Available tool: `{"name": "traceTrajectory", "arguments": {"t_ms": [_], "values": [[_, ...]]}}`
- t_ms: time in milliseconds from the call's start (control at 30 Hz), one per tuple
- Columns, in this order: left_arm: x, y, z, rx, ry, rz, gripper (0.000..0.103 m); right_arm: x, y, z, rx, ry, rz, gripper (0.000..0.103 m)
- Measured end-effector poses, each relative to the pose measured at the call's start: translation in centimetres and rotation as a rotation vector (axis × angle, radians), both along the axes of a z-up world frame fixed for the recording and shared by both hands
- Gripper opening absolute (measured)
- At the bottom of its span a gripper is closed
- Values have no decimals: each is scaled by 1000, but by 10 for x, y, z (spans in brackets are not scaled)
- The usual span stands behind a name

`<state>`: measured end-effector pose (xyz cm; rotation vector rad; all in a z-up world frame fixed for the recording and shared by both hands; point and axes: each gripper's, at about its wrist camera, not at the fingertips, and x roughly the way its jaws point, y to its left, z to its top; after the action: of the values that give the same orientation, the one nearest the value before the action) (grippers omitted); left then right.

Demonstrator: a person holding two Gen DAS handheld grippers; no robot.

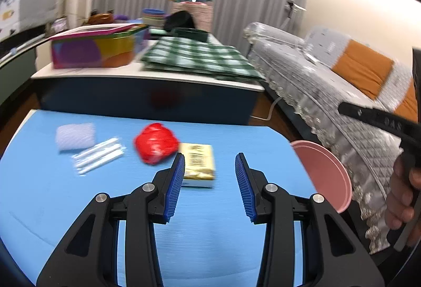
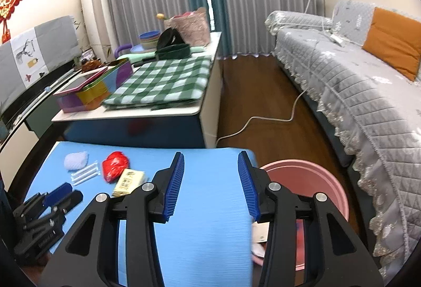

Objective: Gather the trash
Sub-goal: 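Move both open tools back over the table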

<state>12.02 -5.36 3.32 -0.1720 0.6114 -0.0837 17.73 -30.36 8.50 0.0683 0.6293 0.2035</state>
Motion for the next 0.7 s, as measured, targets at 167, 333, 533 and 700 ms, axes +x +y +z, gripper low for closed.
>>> {"name": "traceTrajectory", "arguments": {"t_ms": [167,333,533,700], "values": [[3,35,-3,-3,6,71,41,9,28,-10,9,33,37,44],[6,66,-11,-25,16,133,41,18,60,-24,-2,64,86,44],[13,92,-26,0,35,185,41,27,98,-44,-31,96,149,49],[23,118,-40,-7,62,234,41,35,125,-63,-50,127,188,57]]}}
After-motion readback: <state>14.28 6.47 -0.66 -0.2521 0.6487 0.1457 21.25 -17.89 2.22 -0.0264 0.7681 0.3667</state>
